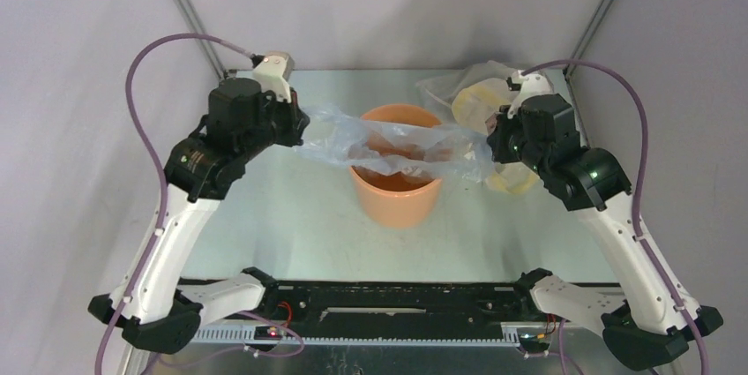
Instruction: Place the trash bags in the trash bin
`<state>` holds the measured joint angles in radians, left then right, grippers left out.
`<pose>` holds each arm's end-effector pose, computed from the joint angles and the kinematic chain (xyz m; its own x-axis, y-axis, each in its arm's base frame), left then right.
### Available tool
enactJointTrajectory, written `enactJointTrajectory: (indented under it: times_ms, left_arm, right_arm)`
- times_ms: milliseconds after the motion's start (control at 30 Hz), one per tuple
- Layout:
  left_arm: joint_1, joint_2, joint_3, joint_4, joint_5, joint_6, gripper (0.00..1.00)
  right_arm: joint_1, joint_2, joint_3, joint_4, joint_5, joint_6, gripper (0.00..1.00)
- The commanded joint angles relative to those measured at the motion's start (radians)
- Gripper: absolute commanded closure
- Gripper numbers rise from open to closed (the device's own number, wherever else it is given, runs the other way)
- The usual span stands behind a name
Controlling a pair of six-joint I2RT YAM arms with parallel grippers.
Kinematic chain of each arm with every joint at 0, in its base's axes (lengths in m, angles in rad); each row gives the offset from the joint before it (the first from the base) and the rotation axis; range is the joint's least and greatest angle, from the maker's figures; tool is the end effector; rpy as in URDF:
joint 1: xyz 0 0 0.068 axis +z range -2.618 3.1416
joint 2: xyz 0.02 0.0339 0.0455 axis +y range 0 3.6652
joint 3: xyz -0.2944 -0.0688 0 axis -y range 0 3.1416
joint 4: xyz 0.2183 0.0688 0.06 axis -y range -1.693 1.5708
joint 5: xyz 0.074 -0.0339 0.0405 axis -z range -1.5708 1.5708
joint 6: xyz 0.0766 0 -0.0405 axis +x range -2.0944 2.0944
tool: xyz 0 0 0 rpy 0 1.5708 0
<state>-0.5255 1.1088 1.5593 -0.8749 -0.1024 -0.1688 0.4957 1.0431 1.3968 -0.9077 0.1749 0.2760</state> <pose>0.1735 -0.0916 0.4643 -0.4215 0.0512 -0.9054 0.3526 0.9291 -0.1116 0.1672 0.0752 0.4211 -0.5374 0.0145 -0.8432 -0.1993 0.9693 0.1437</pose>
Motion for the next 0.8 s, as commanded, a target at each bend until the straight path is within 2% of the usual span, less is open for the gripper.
enactJointTrajectory:
  times_ms: [0,100,133,200,233,300,400,567,767]
  left_arm:
    - [0.061,-0.031,0.05,-0.036,0.136,-0.091,1.0]
    - [0.083,-0.027,0.036,-0.038,0.161,-0.103,1.0]
    - [0.092,-0.025,0.026,-0.032,0.176,-0.107,1.0]
    - [0.108,-0.02,0.004,-0.015,0.212,-0.12,1.0]
    - [0.112,-0.02,-0.006,-0.002,0.236,-0.127,1.0]
    - [0.113,-0.021,-0.022,0.022,0.271,-0.136,1.0]
    - [0.114,-0.023,-0.031,0.044,0.289,-0.153,1.0]
    - [0.114,-0.025,-0.025,0.05,0.294,-0.163,1.0]
    - [0.114,-0.033,-0.01,0.044,0.3,-0.17,1.0]
  right_arm:
    - [-0.023,-0.015,0.06,-0.017,0.098,-0.011,1.0]
    - [-0.03,-0.009,0.059,-0.022,0.148,-0.01,1.0]
    - [-0.032,-0.005,0.06,-0.024,0.157,-0.011,0.94]
    - [-0.032,0.001,0.069,-0.031,0.135,-0.022,0.67]
    - [-0.032,0.001,0.082,-0.036,0.101,-0.025,0.48]
    - [-0.026,-0.004,0.106,-0.051,0.056,-0.022,0.34]
    - [0.032,-0.017,0.151,-0.081,0.061,-0.008,0.19]
    - [0.259,0.0,0.227,-0.147,0.216,0.055,0.02]
    - [0.438,0.062,0.291,-0.231,0.395,0.151,0.0]
